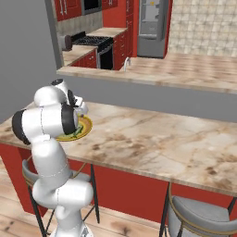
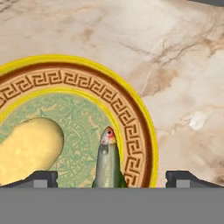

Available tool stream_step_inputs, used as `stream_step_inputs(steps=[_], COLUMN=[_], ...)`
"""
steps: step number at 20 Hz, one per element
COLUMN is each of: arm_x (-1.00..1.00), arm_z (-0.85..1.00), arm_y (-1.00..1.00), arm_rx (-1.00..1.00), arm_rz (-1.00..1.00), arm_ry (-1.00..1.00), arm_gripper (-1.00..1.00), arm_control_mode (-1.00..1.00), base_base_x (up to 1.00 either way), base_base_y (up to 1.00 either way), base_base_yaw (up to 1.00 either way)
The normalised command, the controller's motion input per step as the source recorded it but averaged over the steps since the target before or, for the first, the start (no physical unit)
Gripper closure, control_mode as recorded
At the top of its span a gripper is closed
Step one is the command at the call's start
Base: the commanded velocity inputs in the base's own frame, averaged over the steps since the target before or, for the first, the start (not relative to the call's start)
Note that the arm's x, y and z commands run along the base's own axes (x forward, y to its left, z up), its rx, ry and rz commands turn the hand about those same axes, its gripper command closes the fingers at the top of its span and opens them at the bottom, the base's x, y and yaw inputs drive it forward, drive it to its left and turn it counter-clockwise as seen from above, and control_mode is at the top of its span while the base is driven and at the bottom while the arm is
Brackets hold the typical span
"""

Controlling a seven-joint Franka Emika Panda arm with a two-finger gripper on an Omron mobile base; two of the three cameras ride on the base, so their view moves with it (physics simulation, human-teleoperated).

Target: Take the cheese, fish, and potato from the fridge and place them on the plate on the dining counter to create an appetizer plate.

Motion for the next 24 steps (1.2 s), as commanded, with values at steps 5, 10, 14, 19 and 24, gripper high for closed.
stream_step_inputs(steps=[5,10,14,19,24], arm_x=[-0.82,-1.00,-1.00,-1.00,-0.86], arm_z=[0.60,0.36,0.48,0.63,0.54], arm_y=[-0.16,-0.61,-0.80,-0.66,-0.30], arm_rx=[0.00,0.11,0.21,0.20,0.03], arm_rz=[-0.01,-0.05,-0.01,-0.01,0.00], arm_ry=[0.02,-0.06,-0.20,-0.16,-0.09], arm_gripper=[-1.00,-1.00,-1.00,-1.00,-1.00], arm_control_mode=[-1.00,-1.00,-1.00,-1.00,-1.00], base_base_x=[0.00,0.00,0.00,0.00,0.00], base_base_y=[0.00,0.00,0.00,0.00,0.00], base_base_yaw=[0.00,0.00,0.00,0.00,0.00])
